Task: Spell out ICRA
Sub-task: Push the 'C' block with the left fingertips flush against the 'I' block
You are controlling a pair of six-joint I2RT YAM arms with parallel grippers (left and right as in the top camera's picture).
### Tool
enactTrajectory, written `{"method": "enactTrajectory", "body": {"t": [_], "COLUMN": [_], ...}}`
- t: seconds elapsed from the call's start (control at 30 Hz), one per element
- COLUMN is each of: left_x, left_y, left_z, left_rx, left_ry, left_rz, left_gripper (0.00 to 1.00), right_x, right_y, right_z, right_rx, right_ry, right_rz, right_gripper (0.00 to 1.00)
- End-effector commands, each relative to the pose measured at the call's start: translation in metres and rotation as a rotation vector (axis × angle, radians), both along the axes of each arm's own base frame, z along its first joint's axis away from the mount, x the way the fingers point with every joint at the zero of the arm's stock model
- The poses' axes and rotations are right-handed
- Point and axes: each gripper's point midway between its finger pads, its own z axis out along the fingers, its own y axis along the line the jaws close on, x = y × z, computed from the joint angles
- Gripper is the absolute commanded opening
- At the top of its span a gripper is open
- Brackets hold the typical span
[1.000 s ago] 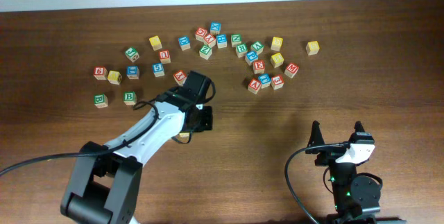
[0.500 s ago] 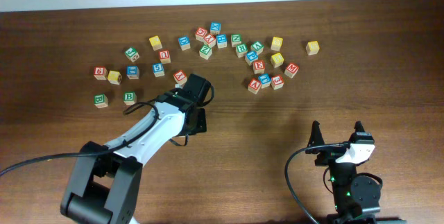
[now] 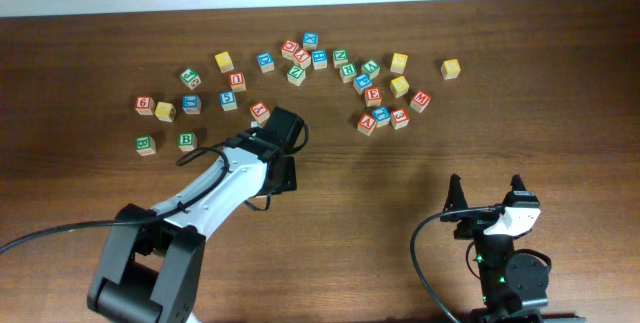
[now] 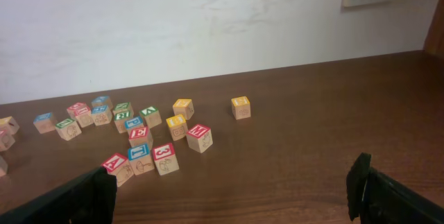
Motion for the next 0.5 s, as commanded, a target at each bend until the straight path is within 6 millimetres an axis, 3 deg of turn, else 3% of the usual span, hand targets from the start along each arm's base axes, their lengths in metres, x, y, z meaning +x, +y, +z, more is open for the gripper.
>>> {"method": "enactTrajectory", "body": {"t": [0.0, 0.47], "left_x": [0.004, -0.011], "left_y": [0.004, 0.011], "left_z": [-0.004, -0.007], "left_rx": [0.024, 0.056], "left_ry": [-0.02, 0.041], "left_rz": [0.016, 0.015], "left_gripper": [0.0, 0.0], "right_x": [0.0, 0.0], "right_y": [-0.004, -0.004], "right_z": [-0.003, -0.003], "right_rx": [-0.008, -0.008], "right_ry": [0.005, 0.005], "right_rz": [-0.017, -0.017], "right_gripper": [0.98, 0.99]}}
